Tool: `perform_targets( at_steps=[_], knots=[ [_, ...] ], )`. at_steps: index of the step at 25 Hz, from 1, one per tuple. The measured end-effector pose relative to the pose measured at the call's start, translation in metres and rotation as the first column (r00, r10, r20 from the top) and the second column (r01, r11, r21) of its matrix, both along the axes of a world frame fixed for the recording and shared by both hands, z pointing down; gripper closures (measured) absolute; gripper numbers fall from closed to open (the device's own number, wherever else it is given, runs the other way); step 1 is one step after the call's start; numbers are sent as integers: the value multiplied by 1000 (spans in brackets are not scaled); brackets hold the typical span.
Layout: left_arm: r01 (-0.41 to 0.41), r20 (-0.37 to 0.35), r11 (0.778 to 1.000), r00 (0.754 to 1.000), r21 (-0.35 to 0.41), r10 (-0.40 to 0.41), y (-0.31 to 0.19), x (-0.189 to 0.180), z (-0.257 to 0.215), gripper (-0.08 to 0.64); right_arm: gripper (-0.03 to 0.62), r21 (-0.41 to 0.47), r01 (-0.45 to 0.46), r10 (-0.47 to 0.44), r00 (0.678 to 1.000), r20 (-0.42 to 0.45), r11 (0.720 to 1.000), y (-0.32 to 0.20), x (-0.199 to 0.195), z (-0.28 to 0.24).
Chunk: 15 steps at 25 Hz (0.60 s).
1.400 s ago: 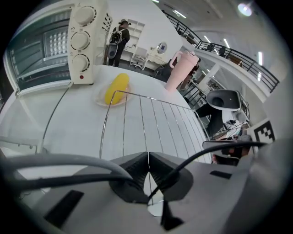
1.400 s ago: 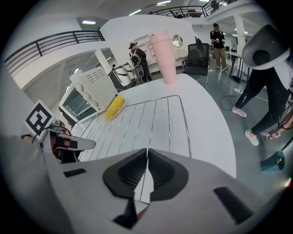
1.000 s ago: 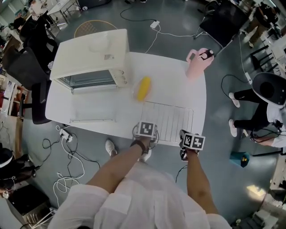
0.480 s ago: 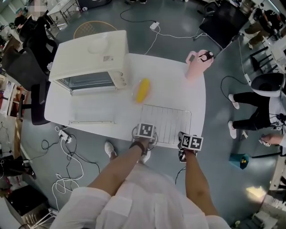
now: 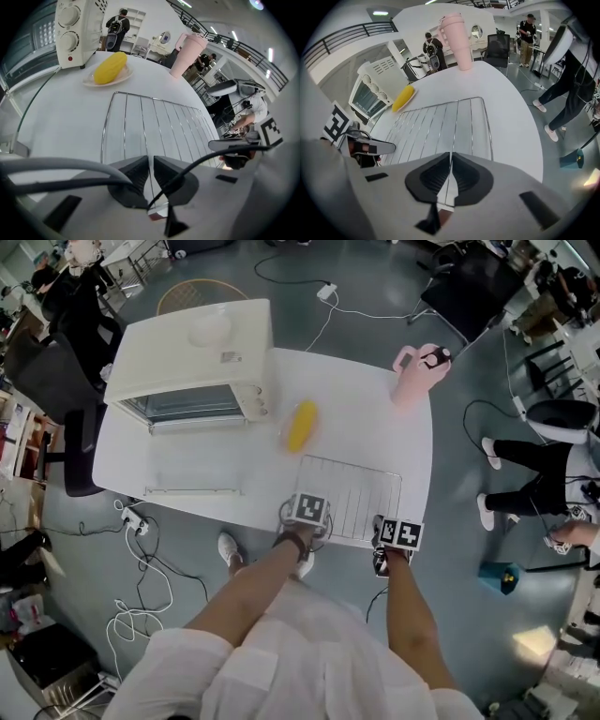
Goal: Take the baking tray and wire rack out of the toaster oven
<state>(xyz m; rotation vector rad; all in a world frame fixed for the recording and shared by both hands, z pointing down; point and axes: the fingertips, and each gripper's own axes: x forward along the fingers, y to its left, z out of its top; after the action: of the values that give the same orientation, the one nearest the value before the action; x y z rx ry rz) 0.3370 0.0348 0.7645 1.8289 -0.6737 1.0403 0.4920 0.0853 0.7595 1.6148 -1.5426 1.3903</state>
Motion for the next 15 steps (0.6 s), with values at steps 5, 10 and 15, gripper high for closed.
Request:
perform_targets(
  at_steps=[5, 10, 15],
  knots=[
    [-87, 102, 989, 992, 117, 76, -18, -14, -4, 516, 534, 14, -5, 5, 1000, -1, 1000, -6, 1, -5],
    [-87, 72, 984, 994, 153, 77, -22, -10, -12, 442, 532, 32, -4, 3, 1000, 13, 999, -9, -4, -8],
    [-34, 22, 974, 999, 223, 30, -42, -11, -28, 442, 534, 63, 2, -4, 1000, 21, 998, -13, -9, -18]
  ],
)
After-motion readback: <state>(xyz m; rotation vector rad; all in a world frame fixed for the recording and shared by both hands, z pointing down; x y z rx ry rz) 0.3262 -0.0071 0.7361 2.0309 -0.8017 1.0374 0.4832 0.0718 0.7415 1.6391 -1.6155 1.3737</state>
